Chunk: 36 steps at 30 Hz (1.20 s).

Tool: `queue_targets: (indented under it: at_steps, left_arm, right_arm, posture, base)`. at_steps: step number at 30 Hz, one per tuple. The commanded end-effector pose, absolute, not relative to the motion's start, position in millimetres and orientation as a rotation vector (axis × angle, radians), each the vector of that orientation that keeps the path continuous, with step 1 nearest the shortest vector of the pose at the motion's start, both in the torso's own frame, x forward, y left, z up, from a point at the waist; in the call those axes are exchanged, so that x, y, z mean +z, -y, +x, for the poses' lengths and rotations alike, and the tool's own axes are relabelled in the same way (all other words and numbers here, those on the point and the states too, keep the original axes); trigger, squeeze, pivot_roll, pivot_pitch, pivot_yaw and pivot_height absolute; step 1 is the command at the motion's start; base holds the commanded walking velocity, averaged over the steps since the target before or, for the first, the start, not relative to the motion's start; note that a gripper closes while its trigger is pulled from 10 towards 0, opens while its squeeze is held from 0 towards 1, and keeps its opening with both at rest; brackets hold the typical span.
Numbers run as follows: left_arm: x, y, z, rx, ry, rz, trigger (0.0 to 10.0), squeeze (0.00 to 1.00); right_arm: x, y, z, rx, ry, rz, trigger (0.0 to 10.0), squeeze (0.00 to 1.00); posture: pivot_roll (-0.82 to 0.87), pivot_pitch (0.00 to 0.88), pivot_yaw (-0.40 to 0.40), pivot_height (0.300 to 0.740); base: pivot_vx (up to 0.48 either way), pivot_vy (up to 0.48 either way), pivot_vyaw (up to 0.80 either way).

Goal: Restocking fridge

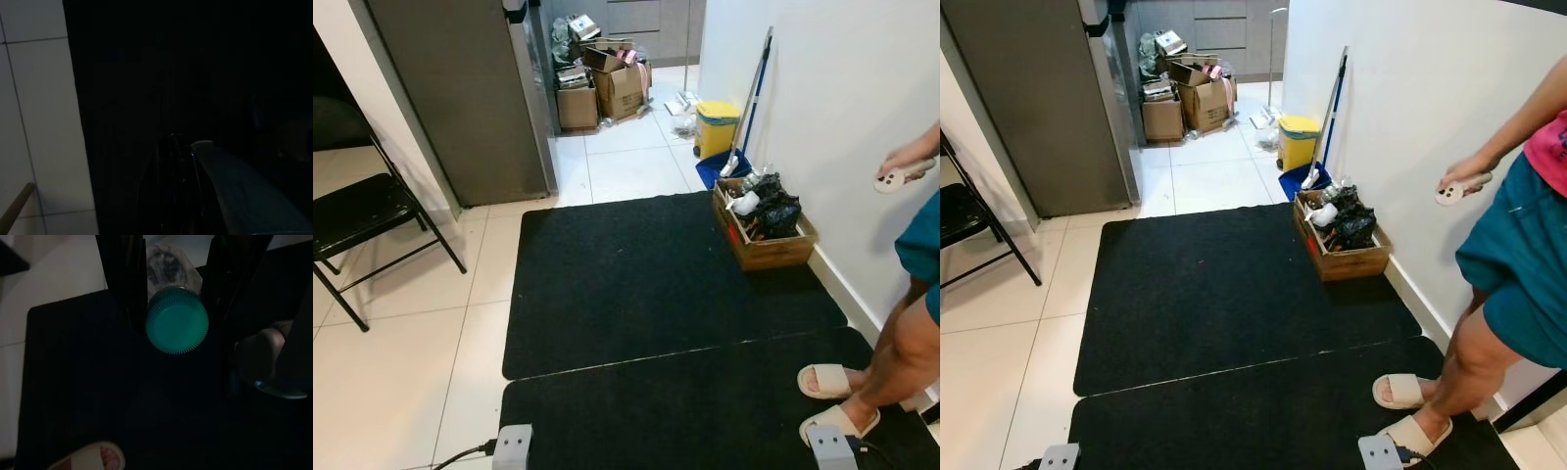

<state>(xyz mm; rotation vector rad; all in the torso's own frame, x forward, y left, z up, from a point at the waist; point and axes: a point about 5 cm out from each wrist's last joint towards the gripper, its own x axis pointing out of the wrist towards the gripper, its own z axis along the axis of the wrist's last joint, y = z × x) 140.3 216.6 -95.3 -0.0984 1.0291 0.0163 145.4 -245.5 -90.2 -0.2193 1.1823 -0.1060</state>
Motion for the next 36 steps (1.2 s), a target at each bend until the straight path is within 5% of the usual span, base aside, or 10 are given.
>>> queue_targets:
  at_steps: [1,19,36]
  left_arm:
    - [-98.3,-217.8,131.1,0.02,-1.058,-0.099,10.0,0.0]
    - [-98.3,-215.4,133.0,0.007,-1.061,-0.093,10.0,0.0]
    - [-99.5,-215.0,129.4,0.003,-1.07,-0.09,10.0,0.0]
  right_arm:
    - [-89.0,239.9,152.5,-0.097,-1.159,-0.213,10.0,0.0]
    - [-88.9,238.2,153.9,-0.087,-1.16,-0.225,10.0,0.0]
    - [-89.8,239.2,151.1,-0.084,-1.178,-0.22,10.0,0.0]
  posture:
    - [-0.02,0.0,0.003,0.74]
    - [-0.02,0.0,0.003,0.74]
    - [-0.03,0.0,0.004,0.74]
  base:
    - [0.375,0.0,0.0]
    - [0.375,0.0,0.0]
    - [0.375,0.0,-0.79]
